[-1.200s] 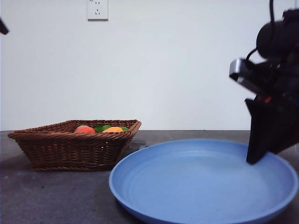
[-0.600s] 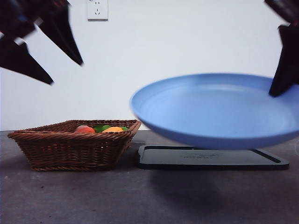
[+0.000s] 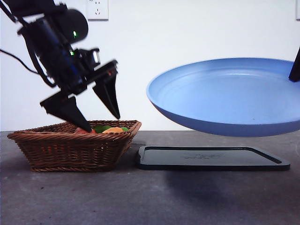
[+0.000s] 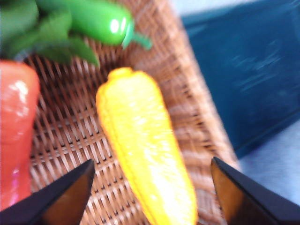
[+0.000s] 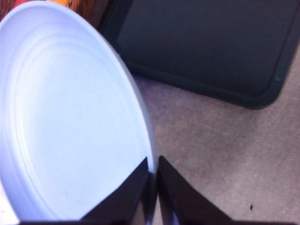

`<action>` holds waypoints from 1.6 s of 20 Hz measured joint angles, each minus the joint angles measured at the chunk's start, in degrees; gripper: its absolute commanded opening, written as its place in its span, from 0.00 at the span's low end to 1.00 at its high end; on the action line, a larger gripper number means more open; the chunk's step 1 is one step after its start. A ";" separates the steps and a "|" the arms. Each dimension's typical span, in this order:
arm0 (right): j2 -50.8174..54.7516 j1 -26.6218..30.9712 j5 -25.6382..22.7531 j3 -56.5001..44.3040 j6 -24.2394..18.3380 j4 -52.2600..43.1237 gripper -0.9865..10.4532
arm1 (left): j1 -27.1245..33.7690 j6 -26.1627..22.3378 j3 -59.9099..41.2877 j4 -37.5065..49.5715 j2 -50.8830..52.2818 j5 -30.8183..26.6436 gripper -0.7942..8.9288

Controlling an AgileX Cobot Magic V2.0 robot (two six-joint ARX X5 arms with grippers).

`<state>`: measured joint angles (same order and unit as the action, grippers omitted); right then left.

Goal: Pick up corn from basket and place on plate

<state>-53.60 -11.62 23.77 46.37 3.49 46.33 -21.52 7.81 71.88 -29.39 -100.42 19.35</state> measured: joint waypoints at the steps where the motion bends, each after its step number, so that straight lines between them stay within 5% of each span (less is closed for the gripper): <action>1: 0.00 0.00 0.00 0.00 0.02 0.02 0.09 | -0.04 0.00 0.00 0.33 -0.90 0.00 0.50; 25: 0.00 0.00 0.00 0.00 0.00 0.04 0.09 | -1.86 0.04 1.16 2.19 -5.27 0.50 0.44; 32: 0.00 0.02 -0.02 0.00 0.00 0.04 0.09 | -1.33 -0.42 1.14 -0.52 -6.03 0.09 0.29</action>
<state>-53.60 -11.60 23.75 46.37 3.49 46.37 -22.85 7.40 73.01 -29.91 -106.45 19.44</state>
